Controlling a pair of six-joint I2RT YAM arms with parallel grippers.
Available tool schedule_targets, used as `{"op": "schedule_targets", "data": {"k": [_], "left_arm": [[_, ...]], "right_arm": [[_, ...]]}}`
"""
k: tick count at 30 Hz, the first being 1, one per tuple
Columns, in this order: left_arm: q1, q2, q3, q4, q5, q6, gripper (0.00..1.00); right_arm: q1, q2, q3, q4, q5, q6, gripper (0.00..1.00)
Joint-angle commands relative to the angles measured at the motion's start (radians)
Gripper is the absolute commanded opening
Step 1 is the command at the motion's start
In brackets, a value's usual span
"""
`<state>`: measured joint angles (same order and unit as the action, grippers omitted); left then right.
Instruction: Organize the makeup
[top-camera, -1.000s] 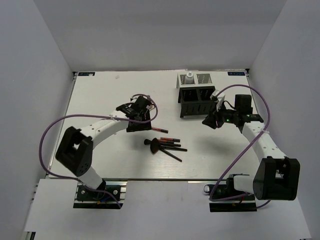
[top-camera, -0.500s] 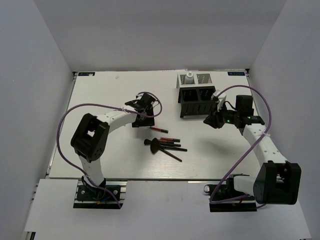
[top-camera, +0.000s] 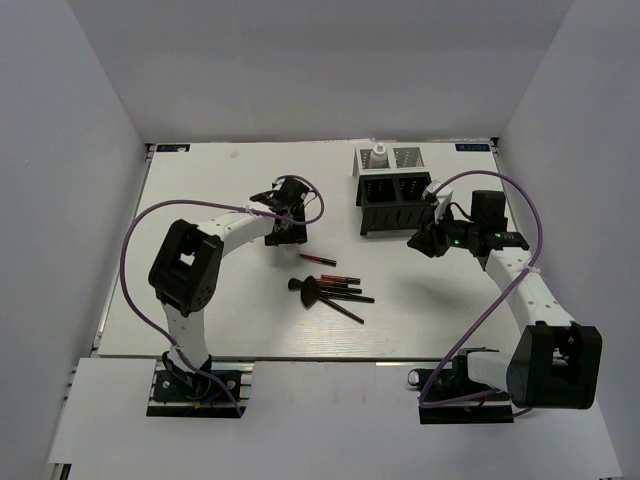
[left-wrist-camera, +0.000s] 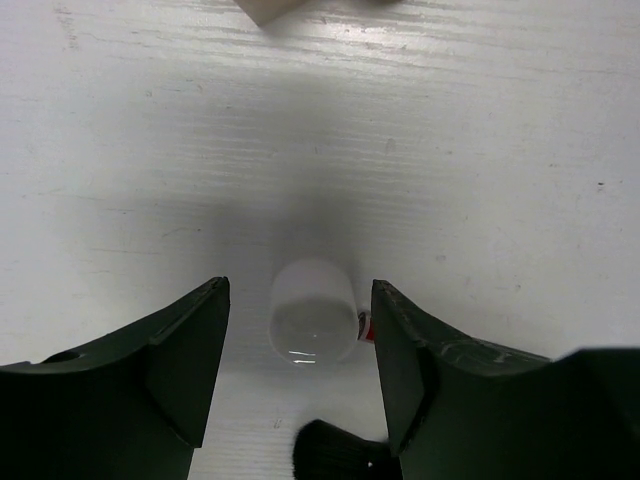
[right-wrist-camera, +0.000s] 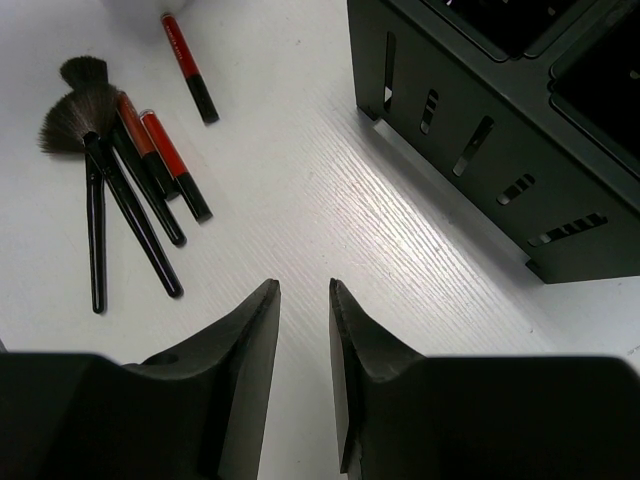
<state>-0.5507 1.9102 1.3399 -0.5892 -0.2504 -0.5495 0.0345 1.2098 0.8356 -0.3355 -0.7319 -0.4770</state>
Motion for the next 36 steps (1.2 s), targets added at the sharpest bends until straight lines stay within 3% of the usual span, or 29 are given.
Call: {"op": "schedule_targets", "data": {"k": [1,16,36], "left_arm": [[0.003,-0.033,0.018,-0.018,0.008,0.01,0.69],[0.003,-0.033,-0.008,-0.023,0.034,0.008,0.62],[-0.015,-0.022,-0.022,-0.041,0.043,0.003,0.65]], "right_arm": [[-0.004,-0.009,0.007,0.024,-0.001,0.009,0.32],[-0.002,0.0,0.016,0.023,0.0,0.014,0.32],[-0.002,-0.001,0.016,0.032,0.0,0.015,0.33]]}}
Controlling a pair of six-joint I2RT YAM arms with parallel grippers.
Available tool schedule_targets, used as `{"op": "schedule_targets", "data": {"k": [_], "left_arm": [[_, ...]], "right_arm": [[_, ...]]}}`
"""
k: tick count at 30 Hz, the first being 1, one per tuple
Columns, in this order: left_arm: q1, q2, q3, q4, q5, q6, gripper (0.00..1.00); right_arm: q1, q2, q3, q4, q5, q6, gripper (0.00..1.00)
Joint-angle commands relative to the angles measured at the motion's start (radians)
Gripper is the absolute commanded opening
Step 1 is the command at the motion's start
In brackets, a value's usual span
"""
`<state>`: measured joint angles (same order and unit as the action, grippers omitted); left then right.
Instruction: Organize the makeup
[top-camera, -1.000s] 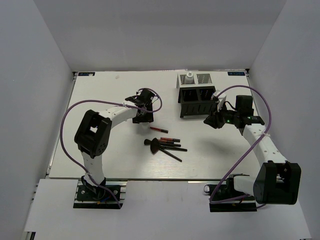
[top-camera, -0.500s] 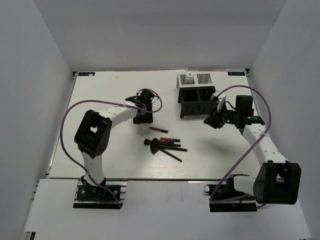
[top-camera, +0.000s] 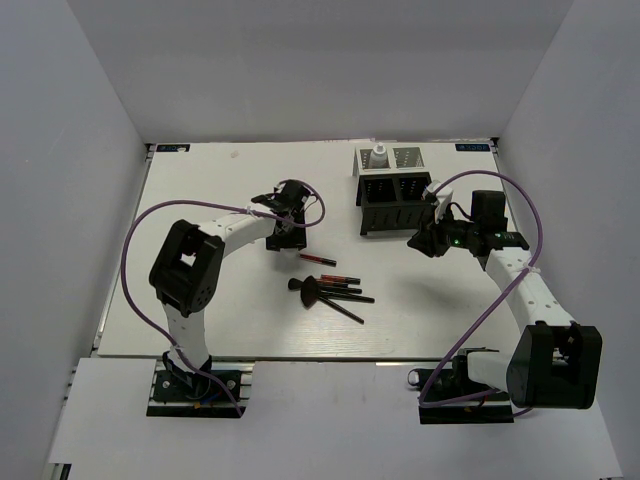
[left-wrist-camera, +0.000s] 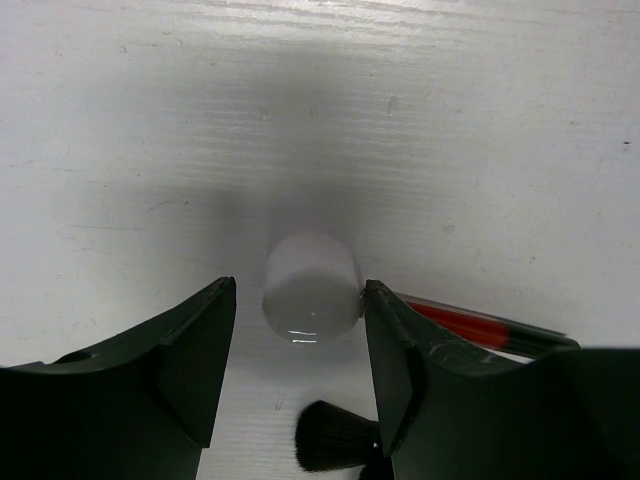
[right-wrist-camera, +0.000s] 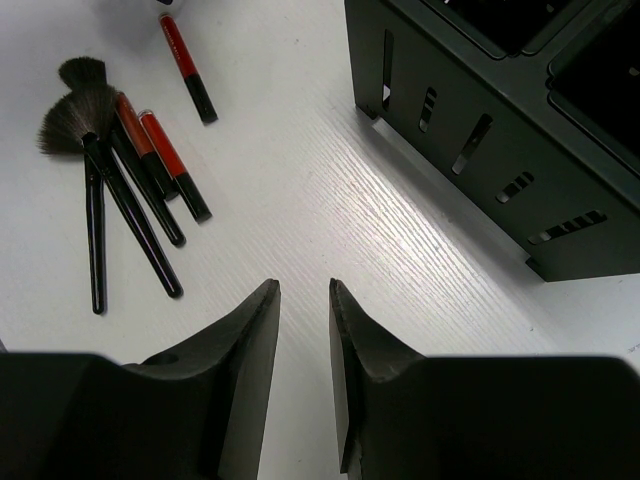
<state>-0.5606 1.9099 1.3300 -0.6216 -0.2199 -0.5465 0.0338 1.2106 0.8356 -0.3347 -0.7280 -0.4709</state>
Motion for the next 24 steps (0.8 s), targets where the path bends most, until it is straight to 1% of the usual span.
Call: {"op": "schedule_targets", "data": {"k": [1,4,9,12,13,15,16,17,19,20,23,24], "left_arm": [[-0.005,-0.022,-0.014,-0.009,0.014,0.0,0.64],[-0.015,-0.022,-0.017,0.0,0.017,0.0,0.6],[-0.015,-0.012,-0.005,0.0,0.031,0.002,0.49],[-0.015,-0.02,0.005,-0.001,0.039,0.003,0.33],[-0.015,-0.034,0.009,-0.01,0.042,0.005,0.23],[-0.015,-0.064,0.032,-0.023,0.063,0.006,0.16],[-0.015,-0.084,0.04,-0.032,0.074,0.01,0.1],[-0.024,-0.142,0.046,-0.03,0.089,0.013,0.09],[-0.024,-0.208,0.061,0.0,0.151,0.022,0.07],[-0.024,-0.274,0.061,0.025,0.184,0.028,0.07],[-0.024,-0.34,0.073,0.118,0.275,0.039,0.05],[-0.024,-0.339,0.118,0.131,0.29,0.037,0.03]], "right_arm": [[-0.002,-0.002,0.016,0.031,-0.004,0.011,0.33],[-0.003,0.0,0.016,0.031,-0.002,0.011,0.32],[-0.005,0.0,0.017,0.031,-0.002,0.009,0.32],[-0.002,0.001,0.019,0.03,-0.002,0.009,0.32],[-0.003,0.001,0.019,0.031,-0.001,0.008,0.32],[-0.005,0.0,0.019,0.028,-0.001,0.005,0.32],[-0.003,-0.002,0.019,0.023,0.001,0.002,0.32],[-0.005,-0.003,0.019,0.022,0.002,0.002,0.32],[-0.003,-0.005,0.019,0.017,0.001,-0.002,0.32],[-0.005,-0.005,0.019,0.017,0.001,0.0,0.32],[-0.005,-0.003,0.023,0.016,-0.004,0.006,0.3],[-0.005,-0.002,0.026,0.017,-0.005,0.009,0.3]]}}
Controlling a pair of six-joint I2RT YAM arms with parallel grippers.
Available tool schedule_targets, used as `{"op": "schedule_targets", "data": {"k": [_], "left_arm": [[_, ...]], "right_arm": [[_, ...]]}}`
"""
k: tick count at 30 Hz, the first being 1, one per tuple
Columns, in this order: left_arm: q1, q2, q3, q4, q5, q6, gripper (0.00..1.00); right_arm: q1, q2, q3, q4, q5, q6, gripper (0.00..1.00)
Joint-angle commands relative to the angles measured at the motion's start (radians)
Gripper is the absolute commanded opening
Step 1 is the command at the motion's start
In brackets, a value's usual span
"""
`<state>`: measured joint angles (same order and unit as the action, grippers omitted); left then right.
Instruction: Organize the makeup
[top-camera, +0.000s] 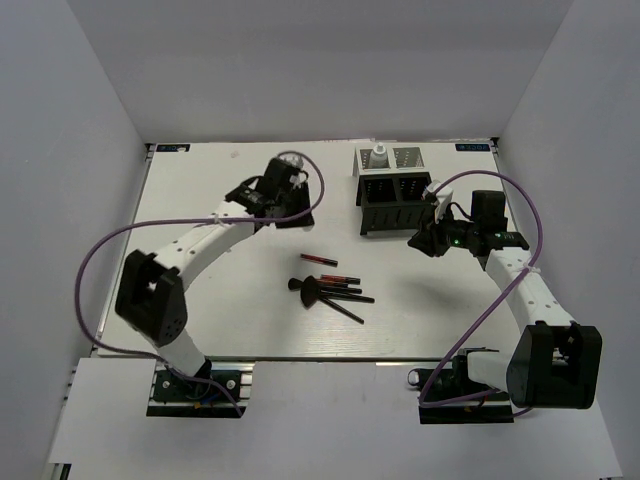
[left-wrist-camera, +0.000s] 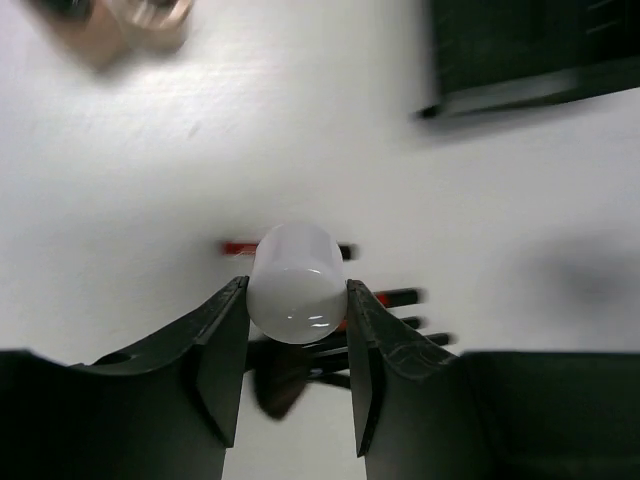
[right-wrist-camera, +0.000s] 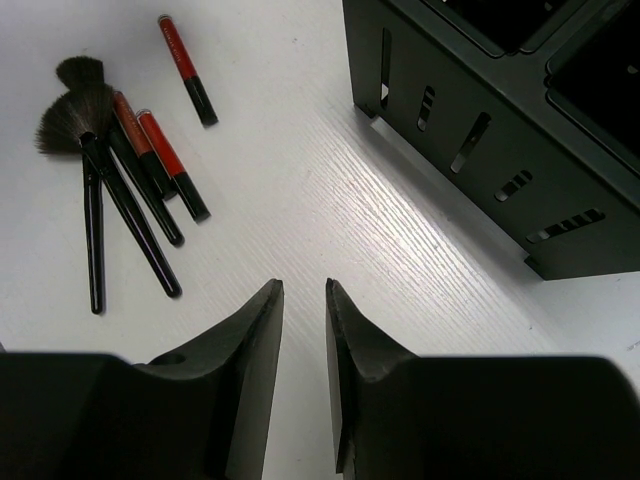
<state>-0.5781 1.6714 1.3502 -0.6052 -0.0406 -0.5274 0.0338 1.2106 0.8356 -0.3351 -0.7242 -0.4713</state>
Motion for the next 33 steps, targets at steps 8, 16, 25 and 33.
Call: {"op": "schedule_targets", "data": {"k": [8,16,25,33], "left_arm": [[0.003,0.183,0.514,0.233,0.266,0.027,0.01],[0.003,0.456,0.782,0.3,0.294,-0.005,0.04],[0.003,0.51,0.788,0.438,0.235,-0.037,0.05],[0.003,0.479,0.765,0.375,0.303,-0.068,0.04]], "right_arm": [[-0.002,-0.005,0.034,0.024,-0.006,0.016,0.29],[-0.005,-0.032,0.007,0.053,0.012,0.029,0.29],[-0.005,-0.031,-0.004,0.077,0.026,0.03,0.29],[0.006,-0.02,0.003,0.322,0.032,-0.07,0.59]]}}
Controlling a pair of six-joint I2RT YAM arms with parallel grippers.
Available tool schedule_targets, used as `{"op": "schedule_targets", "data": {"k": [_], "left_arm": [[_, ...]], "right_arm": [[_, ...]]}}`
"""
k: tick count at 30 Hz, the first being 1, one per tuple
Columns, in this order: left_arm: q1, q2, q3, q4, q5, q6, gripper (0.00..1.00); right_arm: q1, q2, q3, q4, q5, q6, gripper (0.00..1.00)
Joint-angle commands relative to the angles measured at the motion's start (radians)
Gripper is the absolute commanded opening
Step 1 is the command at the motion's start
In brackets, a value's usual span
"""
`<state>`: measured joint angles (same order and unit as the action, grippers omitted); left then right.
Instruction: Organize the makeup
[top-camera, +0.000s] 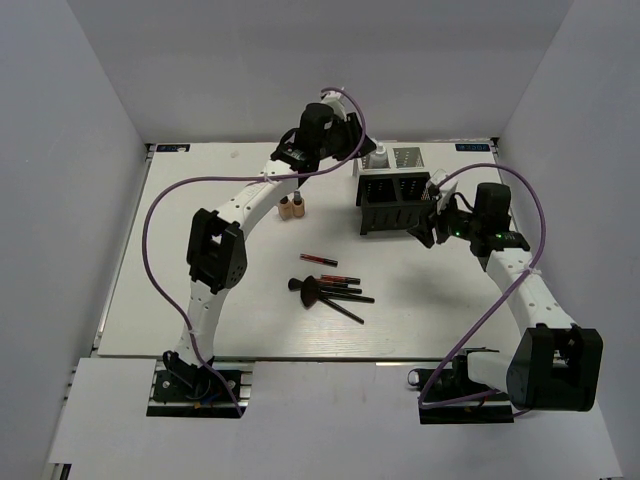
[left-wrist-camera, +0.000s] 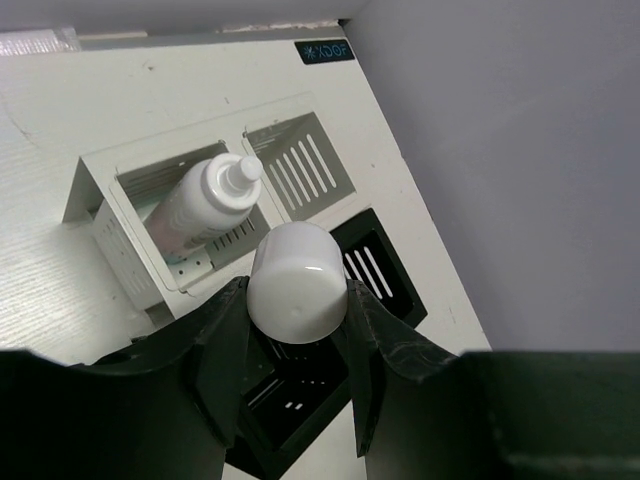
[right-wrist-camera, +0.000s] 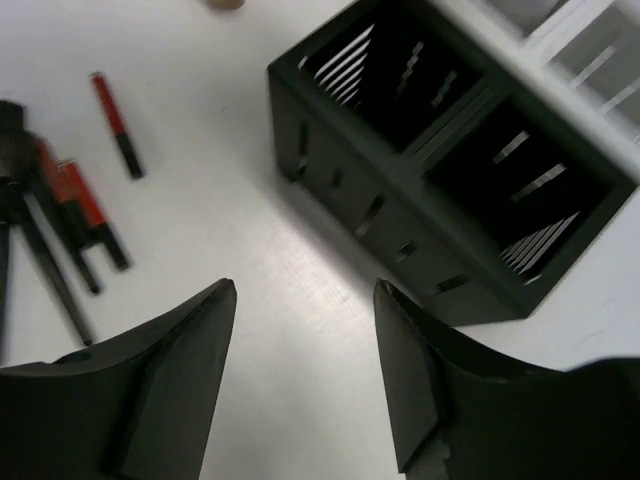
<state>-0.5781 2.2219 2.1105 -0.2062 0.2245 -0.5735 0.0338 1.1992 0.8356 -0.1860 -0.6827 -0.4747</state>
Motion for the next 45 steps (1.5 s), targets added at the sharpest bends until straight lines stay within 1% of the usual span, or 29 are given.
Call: {"op": "schedule_targets", "data": {"k": [1,2,5,6,10,12,15,17,18,21,25,33,41,45], "left_arm": [[0.003,-0.082,0.002,-0.056,0.055,-0.028,0.04],[0.003,-0.091,-0.003,-0.071,0.061,-0.049,0.04],[0.003,-0.143,-0.033,-0.116,0.076,-0.087,0.04],[0.003,-0.166,-0.044,-0.127,0.079,-0.098,0.03],[-0.006,-0.202,-0.069,-0.186,0.096,-0.176,0.03],[-0.006,-0.209,-0.058,-0.226,0.102,-0.196,0.03],[-0.006,-0.223,-0.061,-0.28,0.101,-0.223,0.02],[-0.006,-0.24,-0.07,-0.312,0.107,-0.227,0.02],[-0.006,-0.246,-0.073,-0.324,0.104,-0.226,0.02],[-0.015,-0.275,-0.107,-0.374,0.088,-0.213,0.02],[-0.016,-0.315,-0.161,-0.381,0.088,-0.21,0.02],[-0.034,-0.334,-0.181,-0.395,0.104,-0.213,0.02],[-0.052,-0.358,-0.228,-0.369,0.102,-0.23,0.03],[-0.063,-0.364,-0.228,-0.366,0.092,-0.233,0.03]], "right_arm": [[0.011,-0.007,0.003,0.262,-0.012,-0.088,0.65],[0.011,-0.004,0.007,0.29,-0.027,-0.146,0.67],[0.023,0.034,0.031,0.353,-0.079,-0.232,0.72],[0.026,0.055,0.055,0.35,-0.103,-0.296,0.72],[0.058,0.082,0.085,0.349,-0.242,-0.415,0.75],[0.072,0.085,0.083,0.4,-0.245,-0.4,0.76],[0.094,0.102,0.097,0.494,-0.235,-0.285,0.77],[0.107,0.117,0.129,0.511,-0.255,-0.242,0.78],[0.115,0.119,0.137,0.531,-0.261,-0.193,0.78],[0.147,0.102,0.134,0.598,-0.233,-0.139,0.79],[0.186,0.099,0.12,0.623,-0.181,-0.153,0.79],[0.271,0.144,0.164,0.599,-0.129,-0.156,0.79],[0.313,0.18,0.184,0.586,-0.026,-0.171,0.79],[0.324,0.189,0.184,0.573,-0.005,-0.191,0.78]]}}
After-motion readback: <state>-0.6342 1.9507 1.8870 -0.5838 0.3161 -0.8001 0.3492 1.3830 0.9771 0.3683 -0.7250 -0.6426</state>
